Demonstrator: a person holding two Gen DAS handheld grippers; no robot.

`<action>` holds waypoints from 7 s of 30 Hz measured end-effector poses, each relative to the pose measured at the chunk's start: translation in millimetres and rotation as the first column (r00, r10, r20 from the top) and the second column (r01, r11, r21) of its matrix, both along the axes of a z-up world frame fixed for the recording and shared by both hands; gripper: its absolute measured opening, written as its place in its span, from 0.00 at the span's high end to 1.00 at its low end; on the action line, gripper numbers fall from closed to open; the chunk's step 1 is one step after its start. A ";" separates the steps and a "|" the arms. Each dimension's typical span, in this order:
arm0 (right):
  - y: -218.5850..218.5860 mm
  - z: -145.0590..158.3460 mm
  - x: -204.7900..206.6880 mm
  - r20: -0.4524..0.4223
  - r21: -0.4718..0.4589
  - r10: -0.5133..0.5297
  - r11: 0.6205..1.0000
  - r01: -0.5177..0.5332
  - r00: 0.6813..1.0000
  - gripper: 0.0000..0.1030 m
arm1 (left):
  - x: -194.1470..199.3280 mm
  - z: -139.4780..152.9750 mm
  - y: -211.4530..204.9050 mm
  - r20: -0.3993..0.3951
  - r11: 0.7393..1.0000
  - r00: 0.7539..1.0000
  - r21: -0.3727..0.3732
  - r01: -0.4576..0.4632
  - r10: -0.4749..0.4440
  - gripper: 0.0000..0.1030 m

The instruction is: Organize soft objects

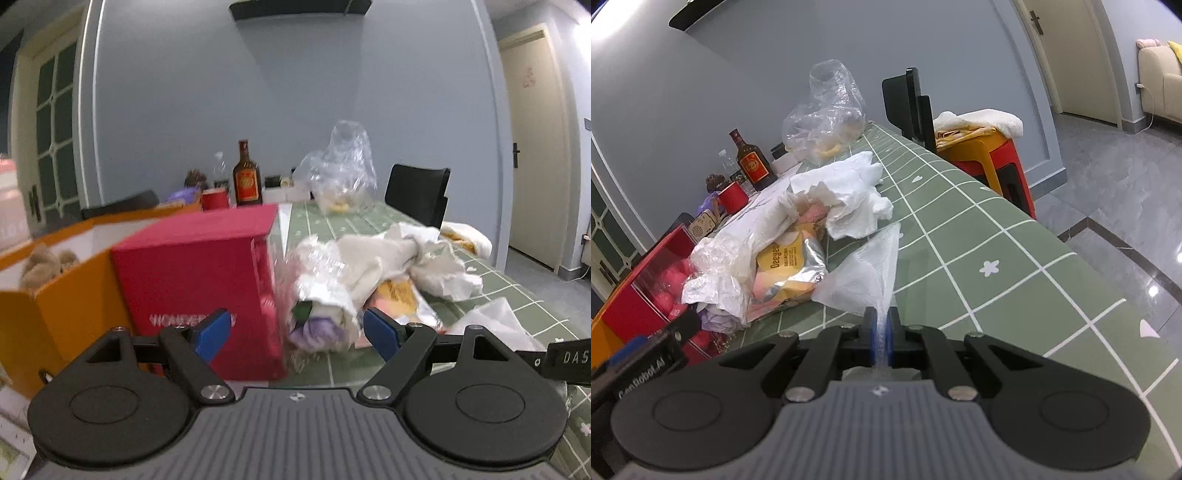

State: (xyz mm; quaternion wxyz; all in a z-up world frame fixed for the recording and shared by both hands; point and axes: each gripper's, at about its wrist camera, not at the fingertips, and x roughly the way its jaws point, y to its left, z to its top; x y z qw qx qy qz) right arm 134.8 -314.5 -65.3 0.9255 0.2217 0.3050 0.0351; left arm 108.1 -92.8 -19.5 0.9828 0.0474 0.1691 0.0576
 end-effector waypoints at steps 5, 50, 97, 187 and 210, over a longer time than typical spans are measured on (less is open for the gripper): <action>0.1 0.9 0.0 0.000 -0.013 0.003 1.000 -0.003 1.000 0.98 | 13.8 -2.1 -15.0 -0.047 0.999 0.998 0.034 0.036 -0.034 0.07; -14.5 -5.3 1.3 0.005 0.104 0.011 0.994 -0.012 1.000 0.98 | 42.7 -7.5 -60.6 -0.078 0.984 0.982 0.065 -0.167 0.172 0.44; -16.6 -5.0 1.3 0.006 0.110 0.015 0.994 -0.015 1.000 0.98 | -62.0 -1.1 -18.8 -0.139 0.946 0.969 0.226 0.233 -0.206 0.04; 259.5 162.8 88.1 0.210 0.066 0.477 0.864 -0.499 0.853 0.99 | 44.2 181.2 265.6 0.015 0.942 0.998 -0.331 -0.054 0.062 0.55; 353.7 119.4 162.2 -0.012 -0.281 0.472 0.844 -0.456 0.882 0.98 | 78.8 165.9 268.7 -0.066 0.963 0.993 -0.246 -0.111 0.098 0.55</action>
